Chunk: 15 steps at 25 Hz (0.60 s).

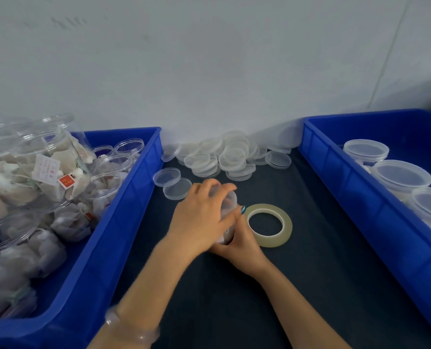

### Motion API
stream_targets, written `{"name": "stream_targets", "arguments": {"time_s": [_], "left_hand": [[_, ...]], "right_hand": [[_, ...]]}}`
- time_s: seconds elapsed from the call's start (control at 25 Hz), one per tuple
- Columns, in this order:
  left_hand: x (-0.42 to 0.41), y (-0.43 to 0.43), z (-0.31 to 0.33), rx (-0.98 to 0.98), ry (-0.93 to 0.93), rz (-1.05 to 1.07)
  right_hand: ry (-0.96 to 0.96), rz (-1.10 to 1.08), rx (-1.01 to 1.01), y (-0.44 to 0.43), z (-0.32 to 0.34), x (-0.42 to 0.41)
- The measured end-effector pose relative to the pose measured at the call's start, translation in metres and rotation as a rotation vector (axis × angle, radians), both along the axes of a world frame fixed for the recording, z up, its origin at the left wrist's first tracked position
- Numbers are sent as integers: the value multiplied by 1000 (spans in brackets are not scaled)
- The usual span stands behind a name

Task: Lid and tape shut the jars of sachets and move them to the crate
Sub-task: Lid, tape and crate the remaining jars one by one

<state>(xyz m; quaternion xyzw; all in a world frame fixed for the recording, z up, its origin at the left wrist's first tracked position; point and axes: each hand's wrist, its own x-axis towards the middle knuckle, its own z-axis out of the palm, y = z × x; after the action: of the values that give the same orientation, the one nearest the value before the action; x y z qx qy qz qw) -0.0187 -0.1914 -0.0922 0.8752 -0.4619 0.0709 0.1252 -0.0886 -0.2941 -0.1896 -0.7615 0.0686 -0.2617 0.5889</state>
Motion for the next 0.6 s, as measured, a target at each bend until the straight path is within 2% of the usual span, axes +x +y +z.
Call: {"name": "stream_targets", "arguments": {"time_s": [0.08, 0.12, 0.32, 0.36, 0.44, 0.52, 0.6], "left_hand": [[-13, -7, -8, -20, -120, 148], [-15, -11, -9, -43, -120, 159], [5, -7, 4, -154, 140, -42], [10, -2, 9, -181, 223, -84], [20, 8, 21, -257, 503, -195], [23, 16, 29, -361, 828, -347], [18, 19, 29, -432, 988, -458]], "right_hand": [[-2, -2, -29, 0, 1, 1], [-5, -2, -35, 0, 2, 1], [30, 16, 185, 3, 9, -9], [51, 53, 232, 2, 13, -12], [66, 177, 348, -6, 20, -18], [61, 375, 608, -13, 24, -25], [68, 573, 826, -17, 25, -31]]}}
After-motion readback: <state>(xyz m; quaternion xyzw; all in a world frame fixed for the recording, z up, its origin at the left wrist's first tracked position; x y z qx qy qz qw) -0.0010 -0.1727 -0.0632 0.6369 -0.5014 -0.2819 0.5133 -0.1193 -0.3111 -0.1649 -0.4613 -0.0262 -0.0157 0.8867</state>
